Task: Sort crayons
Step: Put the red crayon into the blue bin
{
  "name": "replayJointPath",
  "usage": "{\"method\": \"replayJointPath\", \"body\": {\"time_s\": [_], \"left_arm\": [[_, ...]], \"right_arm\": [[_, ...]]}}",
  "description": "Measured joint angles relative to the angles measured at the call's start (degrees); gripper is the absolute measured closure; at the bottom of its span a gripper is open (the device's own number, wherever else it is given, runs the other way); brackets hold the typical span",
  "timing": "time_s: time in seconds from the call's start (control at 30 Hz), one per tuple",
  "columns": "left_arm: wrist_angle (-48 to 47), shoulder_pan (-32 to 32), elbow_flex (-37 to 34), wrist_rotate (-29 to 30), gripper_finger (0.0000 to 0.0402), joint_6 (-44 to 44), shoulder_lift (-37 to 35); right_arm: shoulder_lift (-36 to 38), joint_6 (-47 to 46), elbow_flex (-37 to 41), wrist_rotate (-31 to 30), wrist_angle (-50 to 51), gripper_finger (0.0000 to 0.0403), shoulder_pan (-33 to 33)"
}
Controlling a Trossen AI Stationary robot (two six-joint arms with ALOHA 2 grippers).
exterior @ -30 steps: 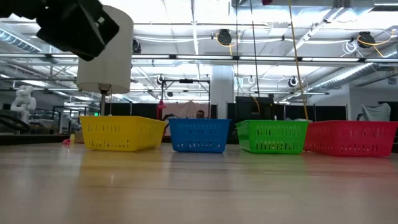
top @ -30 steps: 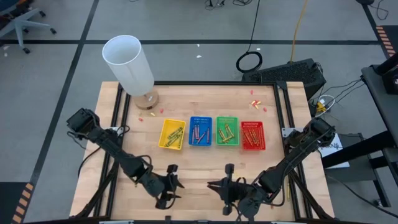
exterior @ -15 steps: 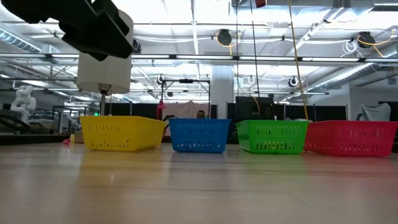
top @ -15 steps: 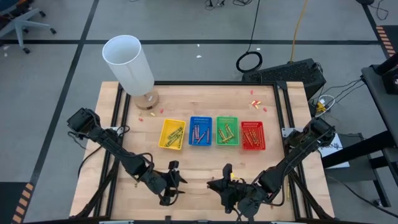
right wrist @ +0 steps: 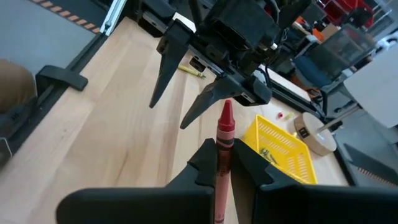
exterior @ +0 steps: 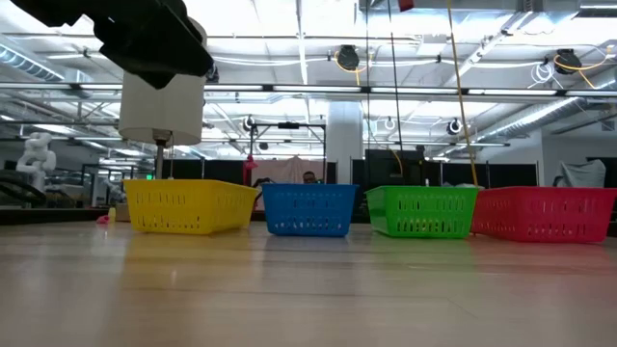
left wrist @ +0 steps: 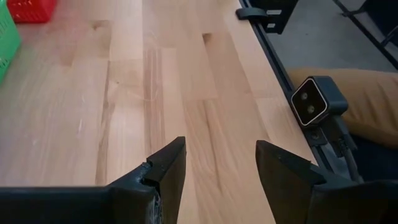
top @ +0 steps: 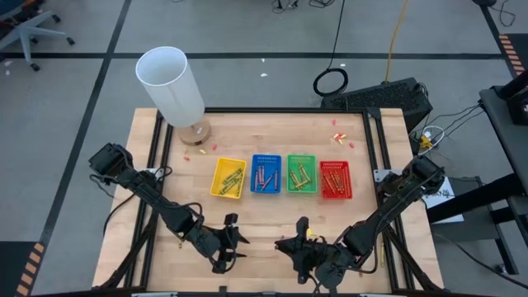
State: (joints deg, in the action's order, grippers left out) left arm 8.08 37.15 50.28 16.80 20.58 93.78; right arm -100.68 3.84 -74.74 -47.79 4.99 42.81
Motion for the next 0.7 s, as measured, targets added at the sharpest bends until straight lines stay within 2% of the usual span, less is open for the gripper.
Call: {"method": "replayJointPath", "body": {"time_s": [0.4, 0.7], "left_arm": [[0.0, 0.0, 0.0, 0.0, 0.0210, 0.0, 0.0], [0.1, 0.0, 0.0, 1.4, 0.0210, 0.0, 0.0]], "right_arm": [[0.0, -8.8, 0.0, 0.0, 0.0, 0.0396, -0.1], [0.0, -22.8, 0.0, -0.4, 0.0, 0.0396, -1.9]]}}
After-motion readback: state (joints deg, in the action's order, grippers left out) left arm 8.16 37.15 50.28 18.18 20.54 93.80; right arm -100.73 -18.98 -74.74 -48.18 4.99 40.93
